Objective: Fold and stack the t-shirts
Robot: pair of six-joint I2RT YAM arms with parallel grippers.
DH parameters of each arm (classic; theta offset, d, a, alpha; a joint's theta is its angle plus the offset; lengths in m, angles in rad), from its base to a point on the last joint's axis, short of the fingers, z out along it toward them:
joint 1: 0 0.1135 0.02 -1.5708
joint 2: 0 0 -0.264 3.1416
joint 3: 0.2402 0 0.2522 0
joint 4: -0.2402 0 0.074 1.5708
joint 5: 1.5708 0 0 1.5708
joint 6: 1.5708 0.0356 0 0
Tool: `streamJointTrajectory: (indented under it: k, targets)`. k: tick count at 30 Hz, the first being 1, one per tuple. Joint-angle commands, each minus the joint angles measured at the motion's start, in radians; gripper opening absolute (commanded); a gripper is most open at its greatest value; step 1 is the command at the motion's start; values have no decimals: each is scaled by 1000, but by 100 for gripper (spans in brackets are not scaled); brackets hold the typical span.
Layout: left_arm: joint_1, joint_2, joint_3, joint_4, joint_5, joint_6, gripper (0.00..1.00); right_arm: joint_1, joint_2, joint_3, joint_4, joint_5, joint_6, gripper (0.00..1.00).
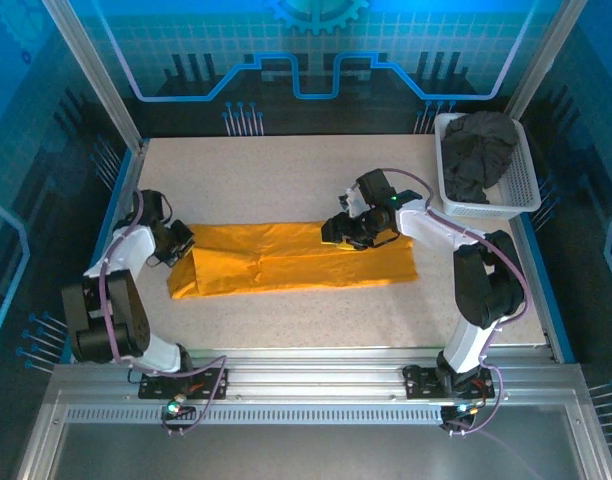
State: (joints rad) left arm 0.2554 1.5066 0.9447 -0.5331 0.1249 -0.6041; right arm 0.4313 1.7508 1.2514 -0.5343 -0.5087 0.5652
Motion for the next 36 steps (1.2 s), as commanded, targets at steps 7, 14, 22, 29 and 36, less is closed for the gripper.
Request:
streamJointTrajectory:
  k: [7, 14, 22, 29, 36]
  targets:
    - [10, 157, 154, -123, -123, 87, 0, -12, -14, 2, -24, -4, -11, 56]
    - [10, 178, 204, -158, -157, 85, 0, -14, -21, -7, -27, 10, -5, 56]
    - [-77, -104, 29, -162, -68, -129, 8, -24, -20, -20, -14, 29, 3, 56]
    - [-174, -39, -41, -55, 14, -298, 2, -86, 9, 15, -73, 132, 0, 53]
    - [-159, 151, 72, -88, -12, -231, 1, -172, 66, 100, -195, 252, -48, 50]
